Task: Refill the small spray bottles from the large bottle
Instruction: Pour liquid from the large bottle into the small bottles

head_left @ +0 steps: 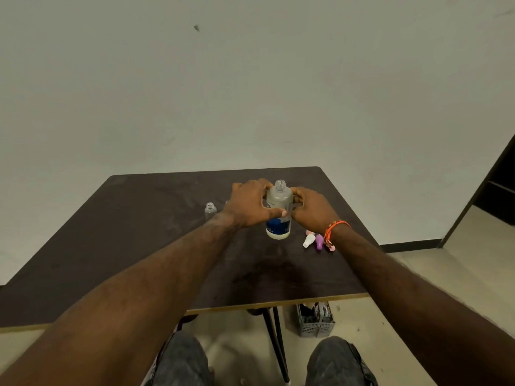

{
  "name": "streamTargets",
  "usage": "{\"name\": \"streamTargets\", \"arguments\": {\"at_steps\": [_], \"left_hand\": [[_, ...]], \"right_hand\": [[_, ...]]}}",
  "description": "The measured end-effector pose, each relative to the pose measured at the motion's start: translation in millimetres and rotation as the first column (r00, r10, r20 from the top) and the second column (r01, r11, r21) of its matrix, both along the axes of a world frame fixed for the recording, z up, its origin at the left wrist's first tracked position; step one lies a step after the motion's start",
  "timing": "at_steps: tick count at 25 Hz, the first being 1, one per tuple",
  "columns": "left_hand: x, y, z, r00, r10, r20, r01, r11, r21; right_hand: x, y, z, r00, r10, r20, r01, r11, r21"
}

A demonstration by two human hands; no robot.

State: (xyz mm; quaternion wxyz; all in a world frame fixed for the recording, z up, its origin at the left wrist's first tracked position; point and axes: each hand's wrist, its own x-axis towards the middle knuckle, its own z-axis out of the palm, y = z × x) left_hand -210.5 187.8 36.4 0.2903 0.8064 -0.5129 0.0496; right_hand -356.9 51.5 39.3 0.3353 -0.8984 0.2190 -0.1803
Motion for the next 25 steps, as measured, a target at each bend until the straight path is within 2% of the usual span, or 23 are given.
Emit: {"name": "streamTargets", "arguments": {"at_steps": [7, 14, 18, 20, 22, 25], "left_hand": [[-1.7, 50.0, -29.1, 1.000, -0.008, 0.026, 0.006, 0.997, 0.081], [1.3, 56.1, -41.0, 0.999, -0.008, -0.037, 0.010, 0.999, 0.046], [20.0, 94.1, -46.3, 0.994, 0.108, -0.009, -0.109, 0.990, -0.086], [34.8, 119.5, -57.9, 0.980, 0.193, -0.045, -0.198, 0.970, -0.145], [44.2, 137.9, -70.1, 0.961, 0.258, -0.098, -0.270, 0.955, -0.126], [49.0, 143.8, -85.7, 0.941, 0.289, -0.177, -0.295, 0.955, -0.011]], "right_hand": [[-11.0, 54.6, -33.3, 0.997, 0.062, -0.042, -0.062, 0.998, 0.002], [-11.5, 60.0, -48.8, 0.999, 0.038, 0.025, -0.039, 0.998, 0.044], [-3.4, 62.8, -56.9, 0.998, 0.036, 0.060, -0.044, 0.990, 0.134], [0.8, 65.4, -60.2, 0.994, 0.026, 0.105, -0.041, 0.989, 0.144], [3.5, 68.3, -64.8, 0.987, -0.004, 0.161, -0.023, 0.986, 0.165], [4.4, 70.0, -73.4, 0.975, -0.037, 0.218, -0.014, 0.974, 0.225]]}}
